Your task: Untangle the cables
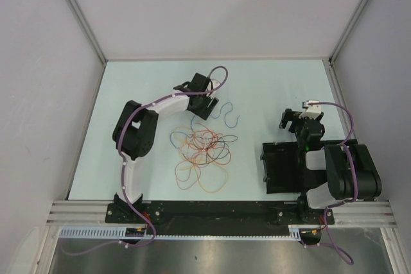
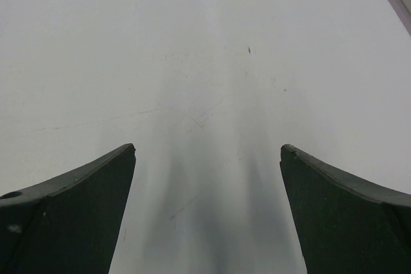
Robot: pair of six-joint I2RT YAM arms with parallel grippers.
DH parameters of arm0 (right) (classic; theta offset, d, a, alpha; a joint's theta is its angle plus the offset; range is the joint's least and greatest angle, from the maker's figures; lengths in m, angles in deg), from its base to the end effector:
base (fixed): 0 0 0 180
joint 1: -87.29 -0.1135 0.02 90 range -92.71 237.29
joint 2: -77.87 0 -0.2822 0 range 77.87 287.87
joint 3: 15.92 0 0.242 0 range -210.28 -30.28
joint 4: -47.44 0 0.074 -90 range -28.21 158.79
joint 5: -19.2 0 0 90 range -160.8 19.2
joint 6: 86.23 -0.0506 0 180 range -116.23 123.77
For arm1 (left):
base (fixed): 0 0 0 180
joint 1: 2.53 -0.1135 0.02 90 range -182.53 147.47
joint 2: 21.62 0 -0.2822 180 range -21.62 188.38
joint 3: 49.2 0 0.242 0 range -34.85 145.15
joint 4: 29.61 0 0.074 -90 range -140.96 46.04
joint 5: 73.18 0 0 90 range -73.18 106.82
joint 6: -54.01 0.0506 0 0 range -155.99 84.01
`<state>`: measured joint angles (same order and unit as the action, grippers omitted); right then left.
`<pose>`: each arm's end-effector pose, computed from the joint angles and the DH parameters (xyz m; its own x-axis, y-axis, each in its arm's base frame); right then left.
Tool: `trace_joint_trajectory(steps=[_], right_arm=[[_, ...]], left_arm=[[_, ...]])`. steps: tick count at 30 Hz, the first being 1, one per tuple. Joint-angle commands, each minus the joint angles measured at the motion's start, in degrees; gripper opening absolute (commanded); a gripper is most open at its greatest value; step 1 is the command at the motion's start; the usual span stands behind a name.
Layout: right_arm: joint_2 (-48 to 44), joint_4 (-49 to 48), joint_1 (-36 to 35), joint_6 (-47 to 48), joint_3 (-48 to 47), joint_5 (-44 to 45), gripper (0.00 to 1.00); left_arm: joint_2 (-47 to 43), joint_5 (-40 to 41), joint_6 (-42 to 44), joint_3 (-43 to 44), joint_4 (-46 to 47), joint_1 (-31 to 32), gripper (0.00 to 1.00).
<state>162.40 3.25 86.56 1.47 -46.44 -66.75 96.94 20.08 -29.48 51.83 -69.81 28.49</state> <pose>0.2580 -0.0003 0.1774 -0.1681 0.0379 -0.9850 0.0637 0.9976 0.0275 0.3890 -0.2305 0.1832 -0.6646 0.5317 -0.5250 0.5675 0.8162 0.1083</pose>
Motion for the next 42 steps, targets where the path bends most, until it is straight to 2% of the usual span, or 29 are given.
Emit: trace_joint_trajectory(steps=[1,13,15,16,18,19,24,27,30,32,34,35,36,37,38,39,40,42], right_arm=[[0.11,-1.66,0.12,0.81,-0.01,0.16,1.00],[0.28,-1.75,0.12,0.81,-0.01,0.16,1.00],[0.19,-1.75,0.12,0.81,-0.01,0.25,1.00],[0.11,-1.66,0.20,0.72,-0.01,0.25,1.00],[0.19,-1.75,0.12,0.81,-0.01,0.16,1.00],[0.28,-1.66,0.12,0.90,-0.01,0.16,1.00],[0.19,-1.75,0.20,0.72,0.08,-0.01,1.00],[0.19,-1.75,0.21,0.37,-0.01,-0.01,1.00],[0.19,-2.01,-0.40,0.02,0.08,2.62,1.00],[-0.94,-2.71,-1.81,-0.24,0.34,8.57,1.00],[-3.92,1.91,-5.31,0.63,-1.66,17.60,1.00],[-6.55,6.55,-6.64,1.68,-3.51,19.13,1.00],[-10.92,16.43,-7.78,3.43,-6.22,19.58,1.00],[-13.40,20.88,-10.14,3.10,-10.69,19.85,1.00],[-15.34,24.75,-10.69,2.57,-13.34,17.85,1.00],[-19.19,31.75,-10.69,-3.70,-15.46,14.00,1.00],[-20.71,34.43,-9.39,-5.76,-17.30,0.82,1.00],[-23.61,38.92,-7.63,-8.40,-21.01,-13.83,1.00]], left_arm=[[-1.59,-1.51,0.70,0.86,2.20,0.35,0.72],[3.87,-2.83,2.37,4.12,4.66,0.09,0.54],[3.69,-2.83,2.11,4.55,5.01,0.00,0.39],[3.52,-4.39,1.94,4.82,5.02,-0.09,0.25],[2.64,-5.55,1.32,5.08,5.19,-0.09,0.12],[2.29,-5.81,1.06,5.17,5.19,0.00,0.00],[-1.40,-8.27,-1.92,5.61,4.41,0.09,0.00],[-6.58,-10.30,-3.33,5.09,4.22,0.79,0.00],[-12.03,-9.78,-3.78,4.82,2.91,1.49,0.00],[-15.09,-8.28,-4.13,5.08,1.68,1.84,0.00],[-16.86,-7.93,-5.00,5.08,0.98,2.20,0.00],[-18.18,-6.45,-5.53,5.78,-0.85,2.37,0.00],[-18.71,-5.65,-6.14,6.48,-2.09,2.37,0.02],[-19.24,-4.86,-7.72,7.10,-3.50,2.46,0.12],[-19.86,-3.46,-8.60,8.24,-6.21,2.55,0.15],[-21.60,-1.18,-10.61,8.60,-7.54,2.55,0.17],[-22.75,-0.11,-11.59,8.51,-8.42,2.46,0.23],[-27.65,2.43,-14.22,5.89,-9.40,2.46,0.32]])
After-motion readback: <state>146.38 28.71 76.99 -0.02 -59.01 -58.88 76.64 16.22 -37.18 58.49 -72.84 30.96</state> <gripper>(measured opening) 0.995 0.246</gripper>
